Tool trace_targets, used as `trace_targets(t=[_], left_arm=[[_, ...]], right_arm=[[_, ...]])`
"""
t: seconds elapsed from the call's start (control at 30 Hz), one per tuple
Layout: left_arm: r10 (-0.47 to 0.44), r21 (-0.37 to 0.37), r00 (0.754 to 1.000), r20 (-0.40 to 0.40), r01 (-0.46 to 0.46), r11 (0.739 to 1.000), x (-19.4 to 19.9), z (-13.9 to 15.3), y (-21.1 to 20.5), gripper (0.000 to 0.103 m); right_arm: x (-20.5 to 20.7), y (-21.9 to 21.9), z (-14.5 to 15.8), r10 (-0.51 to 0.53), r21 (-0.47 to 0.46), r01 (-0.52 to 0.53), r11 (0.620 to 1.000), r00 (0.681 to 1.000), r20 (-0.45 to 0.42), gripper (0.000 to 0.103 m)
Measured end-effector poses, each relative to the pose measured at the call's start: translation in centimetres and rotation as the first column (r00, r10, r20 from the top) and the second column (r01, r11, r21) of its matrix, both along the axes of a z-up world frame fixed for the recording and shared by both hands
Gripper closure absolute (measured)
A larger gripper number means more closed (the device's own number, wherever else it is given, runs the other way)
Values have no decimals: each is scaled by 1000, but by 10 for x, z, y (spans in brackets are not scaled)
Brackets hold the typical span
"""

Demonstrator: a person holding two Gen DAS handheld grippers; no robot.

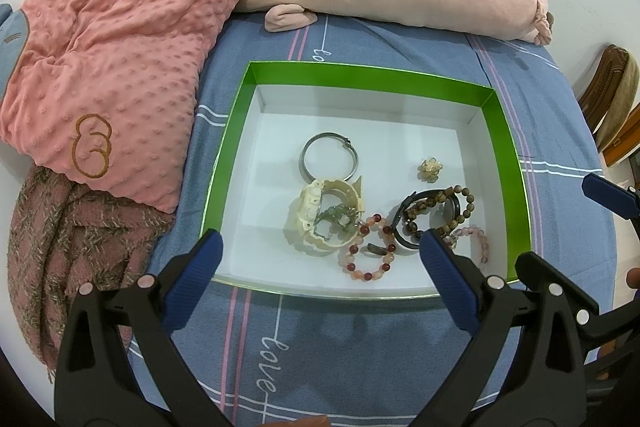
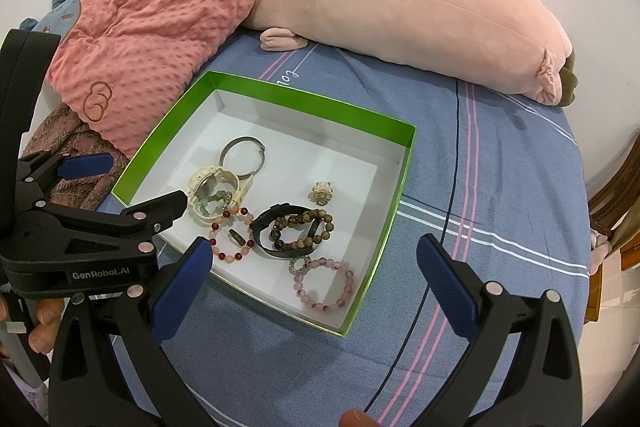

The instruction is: Organize jewelry

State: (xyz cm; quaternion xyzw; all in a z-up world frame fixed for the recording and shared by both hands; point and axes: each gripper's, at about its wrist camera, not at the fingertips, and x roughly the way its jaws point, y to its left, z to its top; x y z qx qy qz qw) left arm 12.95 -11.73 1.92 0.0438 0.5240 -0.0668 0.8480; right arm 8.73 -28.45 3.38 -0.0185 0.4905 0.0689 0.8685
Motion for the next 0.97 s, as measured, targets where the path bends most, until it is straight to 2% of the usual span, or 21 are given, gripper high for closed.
trace_targets(t=[0.83,0.97], left_arm=[[-1,8,1000,2,1,1000,1,3,1,3],[29,54,999,19,-30,998,-8,10,3,3]], right_arm=[[0,1,0,-2,1,2,1000,1000,0,1],[-4,-6,3,-28,6,28,1000,999,34,1]])
